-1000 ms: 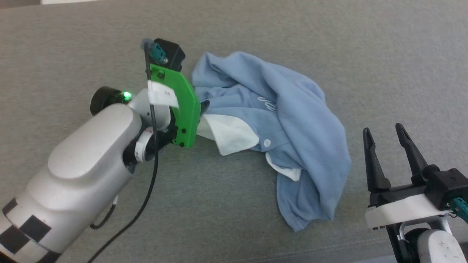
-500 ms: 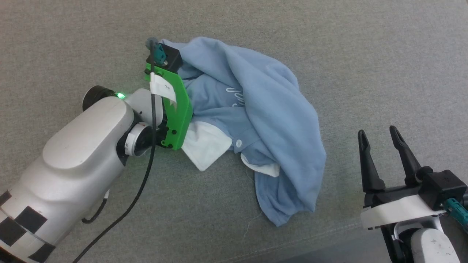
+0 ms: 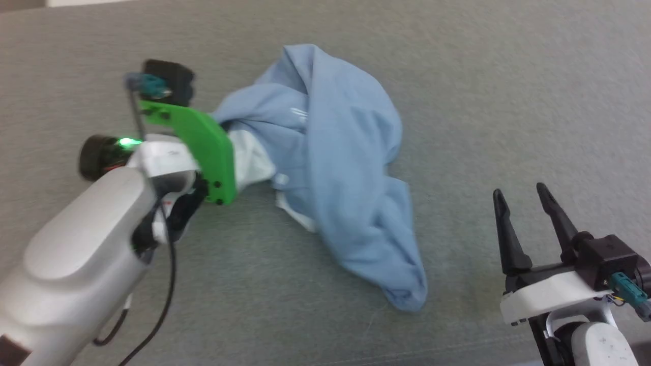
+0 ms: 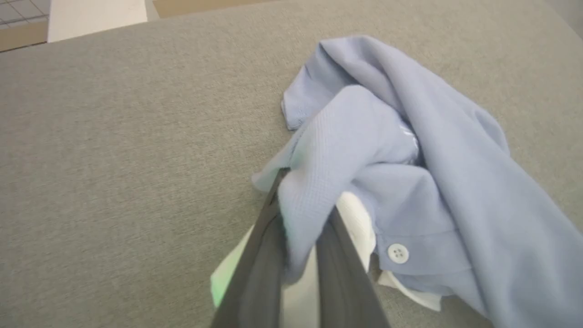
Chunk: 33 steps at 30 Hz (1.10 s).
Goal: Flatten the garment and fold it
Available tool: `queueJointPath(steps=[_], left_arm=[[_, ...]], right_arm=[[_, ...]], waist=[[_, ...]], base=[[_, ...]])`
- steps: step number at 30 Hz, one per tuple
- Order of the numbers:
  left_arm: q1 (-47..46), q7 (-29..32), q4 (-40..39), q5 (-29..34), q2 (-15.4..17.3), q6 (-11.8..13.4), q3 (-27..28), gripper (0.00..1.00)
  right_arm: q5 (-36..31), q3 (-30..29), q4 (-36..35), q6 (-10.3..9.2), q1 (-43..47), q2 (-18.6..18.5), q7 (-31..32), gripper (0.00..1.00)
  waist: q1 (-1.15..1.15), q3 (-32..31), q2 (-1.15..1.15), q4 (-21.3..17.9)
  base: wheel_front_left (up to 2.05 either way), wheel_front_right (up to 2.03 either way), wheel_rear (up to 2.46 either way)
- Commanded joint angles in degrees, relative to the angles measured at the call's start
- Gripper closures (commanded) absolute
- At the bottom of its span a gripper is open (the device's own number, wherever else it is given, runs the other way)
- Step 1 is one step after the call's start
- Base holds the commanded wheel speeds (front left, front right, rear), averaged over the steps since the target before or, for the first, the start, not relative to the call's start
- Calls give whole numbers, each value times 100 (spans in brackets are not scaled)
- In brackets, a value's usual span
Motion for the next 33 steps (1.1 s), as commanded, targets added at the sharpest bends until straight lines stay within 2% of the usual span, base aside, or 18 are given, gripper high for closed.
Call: queueJointPath(steps=[1, 6, 11, 12, 13, 14, 19, 23, 28, 33], left_arm=[[187, -126, -162, 80, 157, 177, 127, 100], [940, -310, -633, -14, 579, 783, 340, 100], [1802, -339, -581, -182, 733, 1102, 215, 100], [1947, -360, -518, -196, 731, 1117, 162, 85], [2033, -419, -454, -198, 713, 1133, 150, 11], [2115, -498, -360, -185, 689, 1147, 136, 0], [2126, -1114, -162, -26, 513, 1061, 254, 0], [1935, -2369, -159, 478, 444, 734, 469, 0], [2003, -3552, -105, 1111, 491, 540, 440, 0], [2243, -3869, -152, 1575, 472, 469, 207, 0]], right_arm=[[-6, 19, -47, -10, 87, 12, 56, 0], [31, 50, -150, -10, 170, 12, 189, 0], [56, 62, -197, -10, 215, 12, 256, 0], [58, 68, -202, -10, 218, 12, 270, 0], [59, 70, -205, -10, 218, 12, 278, 0], [60, 75, -207, -10, 220, 12, 286, 0], [50, 51, -219, -10, 250, 12, 316, 0], [6, 67, -215, -10, 233, 12, 363, 0], [-40, 125, -281, -10, 239, -3, 450, 0], [109, 534, -486, -10, 249, -312, 688, 0]], waist=[[0, -556, 0, 648], [0, -638, 0, 951], [0, -651, 0, 1075], [0, -649, 0, 1088], [0, -648, 0, 1097], [0, -650, 0, 1105], [0, -703, 0, 1168], [0, -845, 0, 1213], [0, -1013, 0, 1249], [0, -1083, 0, 1310]], base=[[0, 0, 0], [0, 0, 0], [0, 0, 0], [0, 0, 0], [0, 0, 0], [0, 0, 0], [0, 0, 0], [0, 0, 0], [0, 0, 0], [0, 0, 0]])
